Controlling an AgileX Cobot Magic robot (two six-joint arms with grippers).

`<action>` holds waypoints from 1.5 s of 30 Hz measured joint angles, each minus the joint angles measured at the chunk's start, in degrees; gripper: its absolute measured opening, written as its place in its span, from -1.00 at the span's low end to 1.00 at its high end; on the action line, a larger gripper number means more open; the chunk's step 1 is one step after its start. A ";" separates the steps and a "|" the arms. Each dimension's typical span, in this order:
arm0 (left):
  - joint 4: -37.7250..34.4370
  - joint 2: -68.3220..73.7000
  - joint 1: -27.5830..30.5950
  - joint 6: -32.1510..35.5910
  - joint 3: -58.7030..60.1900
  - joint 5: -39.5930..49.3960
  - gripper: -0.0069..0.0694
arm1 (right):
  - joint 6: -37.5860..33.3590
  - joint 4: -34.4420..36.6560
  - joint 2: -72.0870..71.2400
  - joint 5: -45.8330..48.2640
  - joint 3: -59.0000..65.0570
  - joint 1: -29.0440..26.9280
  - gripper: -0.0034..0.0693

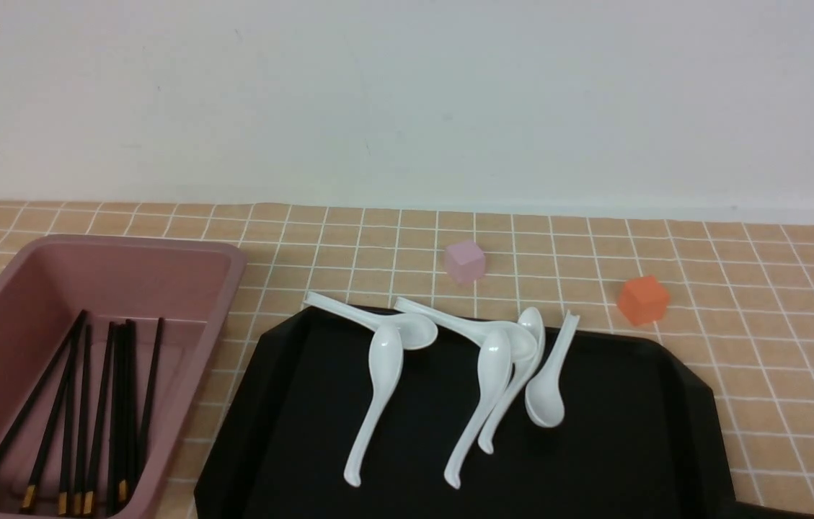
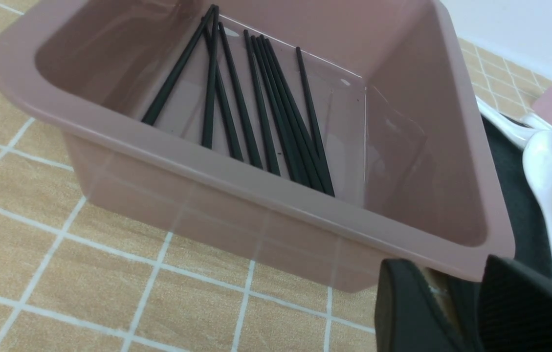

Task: On brown tablecloth take chopsticks from black tray and put them in box.

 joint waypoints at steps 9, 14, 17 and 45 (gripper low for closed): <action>0.00 0.00 0.00 0.00 0.00 0.00 -0.19 | -0.02 2.35 -4.67 -0.47 1.60 -4.00 -0.87; 0.00 0.00 0.00 0.00 0.00 0.00 -0.19 | -0.02 4.02 -8.49 0.28 5.72 -17.66 -0.86; 0.00 0.00 0.00 0.00 0.00 0.00 -0.19 | -0.02 4.06 -11.41 1.62 7.99 -25.74 -0.85; 0.00 0.00 0.00 0.00 0.00 0.00 -0.19 | 1.66 4.85 -24.99 14.64 15.57 -43.90 -0.76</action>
